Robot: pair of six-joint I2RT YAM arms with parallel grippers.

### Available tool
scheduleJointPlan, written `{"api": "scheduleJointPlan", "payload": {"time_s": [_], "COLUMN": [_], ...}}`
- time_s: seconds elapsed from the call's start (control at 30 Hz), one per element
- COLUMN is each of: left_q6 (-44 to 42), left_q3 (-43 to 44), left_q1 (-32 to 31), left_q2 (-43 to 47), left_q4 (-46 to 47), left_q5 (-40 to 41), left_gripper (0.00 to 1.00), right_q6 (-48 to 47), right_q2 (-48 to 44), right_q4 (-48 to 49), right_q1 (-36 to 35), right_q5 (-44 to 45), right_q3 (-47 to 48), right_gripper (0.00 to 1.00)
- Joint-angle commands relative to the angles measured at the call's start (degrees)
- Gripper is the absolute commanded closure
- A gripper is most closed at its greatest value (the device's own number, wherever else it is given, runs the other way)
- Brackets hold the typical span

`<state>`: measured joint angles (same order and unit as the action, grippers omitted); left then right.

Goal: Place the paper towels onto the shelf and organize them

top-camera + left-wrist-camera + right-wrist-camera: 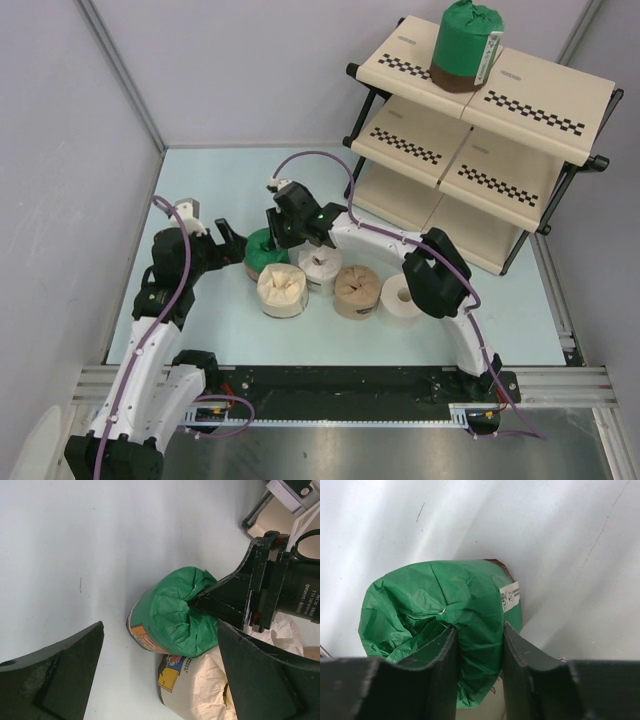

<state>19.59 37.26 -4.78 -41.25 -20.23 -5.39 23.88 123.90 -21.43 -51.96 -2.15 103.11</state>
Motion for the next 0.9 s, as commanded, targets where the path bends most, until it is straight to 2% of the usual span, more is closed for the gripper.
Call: {"api": "scheduleJointPlan", "payload": {"time_s": [0.0, 0.17, 0.4, 0.63, 0.77, 0.87], "left_q6": [0.97, 0.88, 0.88, 0.88, 0.88, 0.8], "left_q3": [0.01, 0.1, 0.27, 0.1, 0.1, 0.45], "left_q1": [0.56, 0.64, 0.64, 0.64, 0.64, 0.64], "left_q2": [0.39, -0.32, -1.02, -0.76, -1.46, -2.16], "left_q4": [1.16, 1.33, 1.42, 1.6, 1.6, 1.51], "left_q5": [0.47, 0.2, 0.2, 0.11, -0.15, -0.33], "left_gripper": [0.0, 0.0, 0.0, 0.0, 0.0, 0.0], "right_q6": [-1.82, -1.38, -2.78, -4.54, -10.5, -11.66], "right_q2": [-2.6, -5.06, -11.04, -22.27, -28.34, -34.04], "right_q4": [-1.68, -2.3, -6.51, -11.35, -14.95, -18.73], "right_q1": [0.72, 1.87, 4.06, 7.22, 7.93, 9.95], "right_q5": [0.39, 1.1, 5.66, 9.01, 13.03, 13.84], "right_q3": [-1.51, -0.72, 4.99, 11.4, 16.22, 20.79], "right_gripper": [0.71, 0.73, 0.73, 0.73, 0.72, 0.72]}}
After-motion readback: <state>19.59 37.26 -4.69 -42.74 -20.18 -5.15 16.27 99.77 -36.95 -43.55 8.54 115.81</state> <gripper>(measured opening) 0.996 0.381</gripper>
